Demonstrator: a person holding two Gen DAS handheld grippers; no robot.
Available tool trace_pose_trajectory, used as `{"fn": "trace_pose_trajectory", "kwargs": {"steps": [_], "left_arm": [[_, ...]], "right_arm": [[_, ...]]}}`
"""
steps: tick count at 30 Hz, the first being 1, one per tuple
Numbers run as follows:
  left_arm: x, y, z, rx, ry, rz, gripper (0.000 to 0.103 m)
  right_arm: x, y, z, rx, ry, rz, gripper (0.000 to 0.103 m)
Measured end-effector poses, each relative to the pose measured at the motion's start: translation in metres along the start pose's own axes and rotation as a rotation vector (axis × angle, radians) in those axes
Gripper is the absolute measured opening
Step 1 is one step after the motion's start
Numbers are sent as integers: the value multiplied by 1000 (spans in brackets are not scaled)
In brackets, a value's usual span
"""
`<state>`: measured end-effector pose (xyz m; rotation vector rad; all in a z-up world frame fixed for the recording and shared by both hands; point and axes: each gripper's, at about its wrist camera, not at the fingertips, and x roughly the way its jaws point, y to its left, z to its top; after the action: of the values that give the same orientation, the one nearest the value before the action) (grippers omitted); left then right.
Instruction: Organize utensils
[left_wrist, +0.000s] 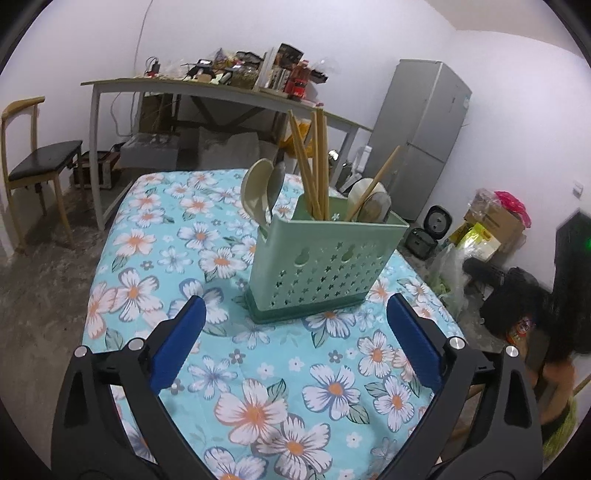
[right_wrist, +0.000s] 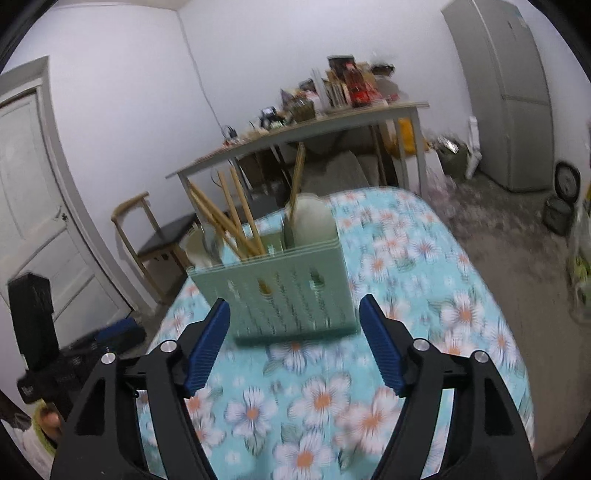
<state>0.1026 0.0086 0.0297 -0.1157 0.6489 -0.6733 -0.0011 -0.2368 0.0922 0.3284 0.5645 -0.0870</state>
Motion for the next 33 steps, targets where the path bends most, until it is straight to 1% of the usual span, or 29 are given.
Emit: {"fn": "trace_pose_trajectory", "kwargs": {"steps": [5, 9, 10, 12, 13, 16, 19, 24, 33], "left_arm": [[3, -9, -4, 20, 33, 76, 95], [1, -19, -6, 27, 41, 196, 95], [0, -21, -7, 31, 41, 212, 95], [-1, -27, -9, 48, 39, 266, 95], [-2, -31, -10, 62, 36, 305, 95], [-5, -40, -12, 97, 28, 371, 95], [-7, -44, -13, 113, 27, 394, 95], [-11, -48, -13, 69, 23, 372, 95], [-12, -56, -10, 58, 1, 443, 95]], "right_arm": [[0, -7, -23, 35, 33, -59, 72], [-6, -9, -27, 29, 21, -80, 77], [-7, -9, -27, 28, 19, -80, 79], [-8, -9, -27, 26, 21, -86, 80], [-9, -9, -28, 20, 21, -89, 81], [-12, -10, -29, 15, 21, -92, 83], [-16, -11, -32, 11, 16, -94, 85], [-20, -11, -33, -3, 10, -107, 87], [-24, -4, -35, -68, 11, -142, 93]]}}
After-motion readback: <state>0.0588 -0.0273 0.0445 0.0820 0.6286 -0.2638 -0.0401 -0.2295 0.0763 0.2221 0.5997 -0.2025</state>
